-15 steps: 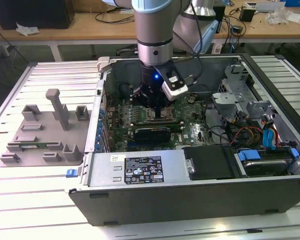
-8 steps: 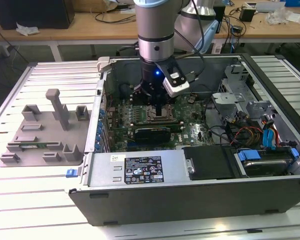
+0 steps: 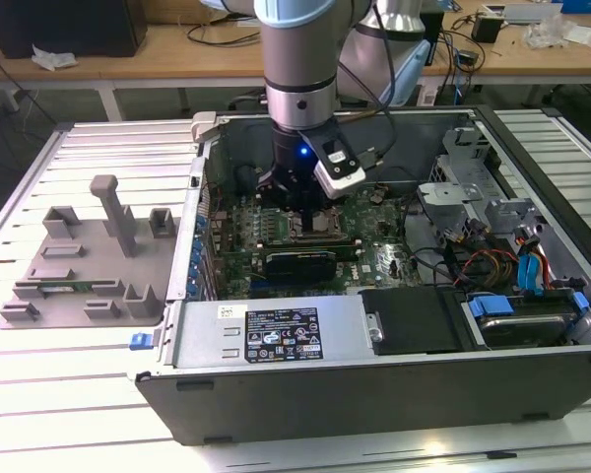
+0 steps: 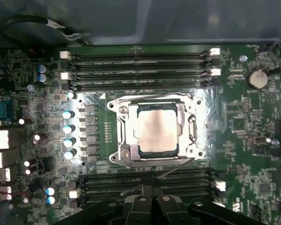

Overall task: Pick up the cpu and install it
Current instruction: 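Install the second cpu locking lever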

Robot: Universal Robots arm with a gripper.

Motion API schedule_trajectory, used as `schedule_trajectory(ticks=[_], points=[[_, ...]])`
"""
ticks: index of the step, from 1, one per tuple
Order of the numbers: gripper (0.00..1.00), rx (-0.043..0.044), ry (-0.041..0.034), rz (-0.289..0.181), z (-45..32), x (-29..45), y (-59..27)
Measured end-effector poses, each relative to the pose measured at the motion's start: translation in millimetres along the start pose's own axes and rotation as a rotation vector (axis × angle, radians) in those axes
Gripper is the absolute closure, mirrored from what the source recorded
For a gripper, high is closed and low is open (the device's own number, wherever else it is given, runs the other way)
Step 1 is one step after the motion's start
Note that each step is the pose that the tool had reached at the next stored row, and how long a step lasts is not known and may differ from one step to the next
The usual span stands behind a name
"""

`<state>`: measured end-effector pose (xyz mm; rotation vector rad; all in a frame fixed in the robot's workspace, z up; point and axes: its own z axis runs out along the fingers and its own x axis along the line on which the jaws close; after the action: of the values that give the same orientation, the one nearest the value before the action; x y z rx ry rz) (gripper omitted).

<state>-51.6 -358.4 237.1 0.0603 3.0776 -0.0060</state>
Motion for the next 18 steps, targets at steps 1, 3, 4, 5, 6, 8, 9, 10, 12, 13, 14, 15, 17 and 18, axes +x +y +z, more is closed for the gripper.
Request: schedule_trajectory(ticks=[1,3,4,5,6,8,9,10,12,13,14,15,17,18], points=[[0.89,-0.0025,0.0011,-0.004,0.6,0.0,0.0],[0.89,-0.0041,0.0078,-0.01,1.7,-0.1,0.0],[0.89,-0.0041,0.0128,-0.012,2.4,-0.4,0.0],[0.89,-0.0041,0.0198,-0.014,3.4,-0.8,0.0],[0.89,-0.0041,0.0252,-0.016,4.3,-0.8,0.1],[0.89,-0.0045,0.0367,-0.02,6.8,-0.6,0.0],[0.89,-0.0048,0.041,-0.021,7.9,-0.5,0.0],[0.89,-0.0051,0.0474,-0.022,9.9,-0.4,-0.1],[0.89,-0.0063,0.0574,-0.023,14.8,-0.1,-1.1],[0.89,-0.0086,0.0589,-0.023,16.5,0.5,-1.9],[0.89,-0.0109,0.0593,-0.023,17.4,0.8,-2.3],[0.89,-0.0165,0.0596,-0.024,18.2,1.5,-3.0],[0.89,-0.0303,0.0599,-0.025,18.9,4.2,-4.1],[0.89,-0.0397,0.0603,-0.025,19.3,7.5,-4.6]])
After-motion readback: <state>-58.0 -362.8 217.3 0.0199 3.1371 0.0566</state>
